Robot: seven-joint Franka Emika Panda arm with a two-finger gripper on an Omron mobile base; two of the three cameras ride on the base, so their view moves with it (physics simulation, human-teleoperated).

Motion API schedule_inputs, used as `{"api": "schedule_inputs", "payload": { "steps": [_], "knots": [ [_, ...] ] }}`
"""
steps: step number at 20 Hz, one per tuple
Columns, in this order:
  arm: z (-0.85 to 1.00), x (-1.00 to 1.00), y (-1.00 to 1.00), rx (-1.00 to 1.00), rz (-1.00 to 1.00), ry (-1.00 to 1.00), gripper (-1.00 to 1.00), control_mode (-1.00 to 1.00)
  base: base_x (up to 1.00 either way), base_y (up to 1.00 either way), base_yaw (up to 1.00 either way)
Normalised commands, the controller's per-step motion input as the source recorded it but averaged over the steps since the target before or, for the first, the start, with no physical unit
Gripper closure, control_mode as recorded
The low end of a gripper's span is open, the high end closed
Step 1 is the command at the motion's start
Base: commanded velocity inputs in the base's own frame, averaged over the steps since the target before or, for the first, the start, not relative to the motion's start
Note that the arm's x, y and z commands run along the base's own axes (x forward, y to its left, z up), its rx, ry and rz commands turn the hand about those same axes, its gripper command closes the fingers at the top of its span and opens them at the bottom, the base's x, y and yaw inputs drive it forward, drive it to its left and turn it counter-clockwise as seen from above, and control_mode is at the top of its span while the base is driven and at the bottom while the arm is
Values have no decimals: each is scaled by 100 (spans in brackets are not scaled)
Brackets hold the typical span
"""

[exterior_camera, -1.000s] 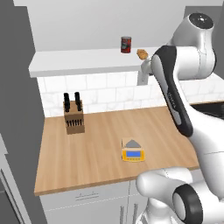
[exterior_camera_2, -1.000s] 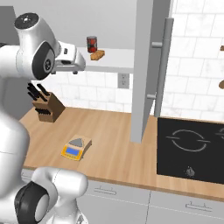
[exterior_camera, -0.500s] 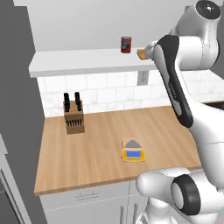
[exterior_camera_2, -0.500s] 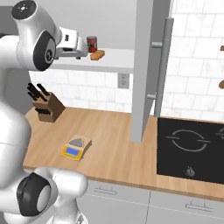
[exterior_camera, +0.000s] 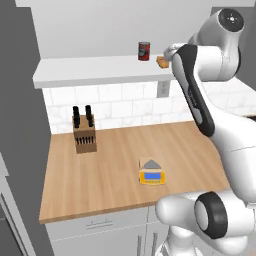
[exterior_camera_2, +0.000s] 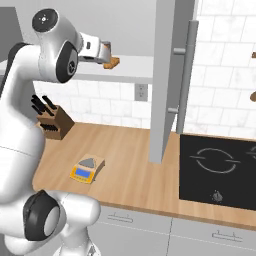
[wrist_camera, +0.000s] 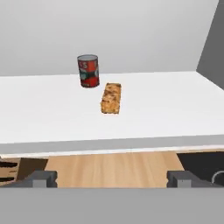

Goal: Pick the bar and place it on the digital scale for weighing, and close the cabinet.

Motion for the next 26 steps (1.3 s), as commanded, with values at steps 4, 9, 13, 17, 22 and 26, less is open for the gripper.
{"api": "schedule_inputs", "payload": {
  "steps": [4, 9, 13, 17, 22, 26],
  "knots": [
    [-23, 62, -9, 22, 0, 0, -100, -100, 0, 0, 0],
    [-11, 69, 9, 0, -4, 10, -100, -100, 0, 0, 0],
    [0, 53, 9, -6, -5, 6, -100, -100, 0, 0, 0],
    [-6, 48, 0, -1, -2, 6, -100, -100, 0, 0, 0],
    [-17, 26, -4, 0, 0, 0, -100, -100, 0, 0, 0],
    [-18, 29, -4, 0, 0, 0, -100, -100, 0, 0, 0]
  ]
}}
